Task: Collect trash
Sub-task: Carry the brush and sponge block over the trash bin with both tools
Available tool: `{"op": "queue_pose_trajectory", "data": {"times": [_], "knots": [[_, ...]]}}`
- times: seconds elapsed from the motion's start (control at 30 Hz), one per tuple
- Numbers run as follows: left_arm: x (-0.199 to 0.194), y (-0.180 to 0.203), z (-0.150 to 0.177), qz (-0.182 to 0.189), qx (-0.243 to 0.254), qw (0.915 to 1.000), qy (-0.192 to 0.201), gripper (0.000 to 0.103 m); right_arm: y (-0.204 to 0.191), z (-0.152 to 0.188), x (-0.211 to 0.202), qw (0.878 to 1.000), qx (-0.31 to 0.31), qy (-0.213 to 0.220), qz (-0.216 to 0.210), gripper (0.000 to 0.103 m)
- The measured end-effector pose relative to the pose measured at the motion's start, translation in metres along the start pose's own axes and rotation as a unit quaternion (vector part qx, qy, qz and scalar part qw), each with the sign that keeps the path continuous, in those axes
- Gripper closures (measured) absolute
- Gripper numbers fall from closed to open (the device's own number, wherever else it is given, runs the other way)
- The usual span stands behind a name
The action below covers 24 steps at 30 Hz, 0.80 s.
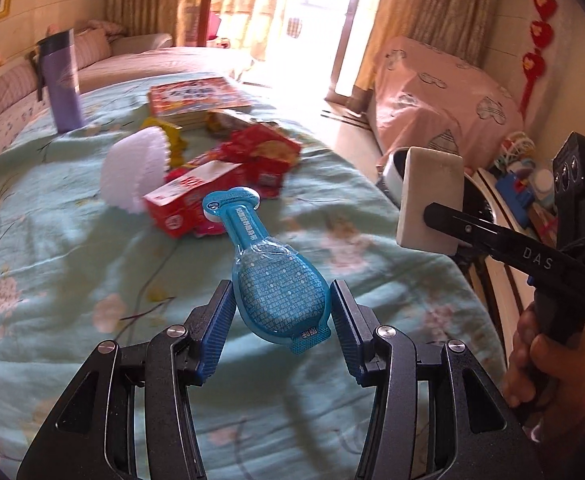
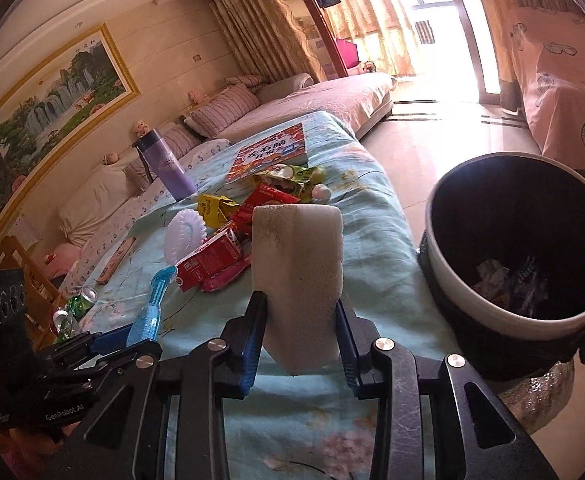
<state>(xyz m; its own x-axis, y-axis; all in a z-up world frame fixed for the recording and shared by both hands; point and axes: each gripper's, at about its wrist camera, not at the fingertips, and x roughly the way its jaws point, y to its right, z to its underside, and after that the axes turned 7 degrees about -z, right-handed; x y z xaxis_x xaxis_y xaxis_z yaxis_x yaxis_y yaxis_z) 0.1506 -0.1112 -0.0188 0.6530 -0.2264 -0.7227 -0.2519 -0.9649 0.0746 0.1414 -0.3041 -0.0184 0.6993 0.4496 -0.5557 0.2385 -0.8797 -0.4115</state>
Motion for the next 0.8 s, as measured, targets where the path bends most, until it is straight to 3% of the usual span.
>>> {"op": "queue_pose_trajectory", "data": {"times": [0.8], "knots": [[0.029, 0.118, -0.043, 0.059, 0.097, 0.9934, 0.016, 0.055, 0.084, -0.013, -0.067, 0.994, 0.056, 0.057, 0.076, 0.069]]}}
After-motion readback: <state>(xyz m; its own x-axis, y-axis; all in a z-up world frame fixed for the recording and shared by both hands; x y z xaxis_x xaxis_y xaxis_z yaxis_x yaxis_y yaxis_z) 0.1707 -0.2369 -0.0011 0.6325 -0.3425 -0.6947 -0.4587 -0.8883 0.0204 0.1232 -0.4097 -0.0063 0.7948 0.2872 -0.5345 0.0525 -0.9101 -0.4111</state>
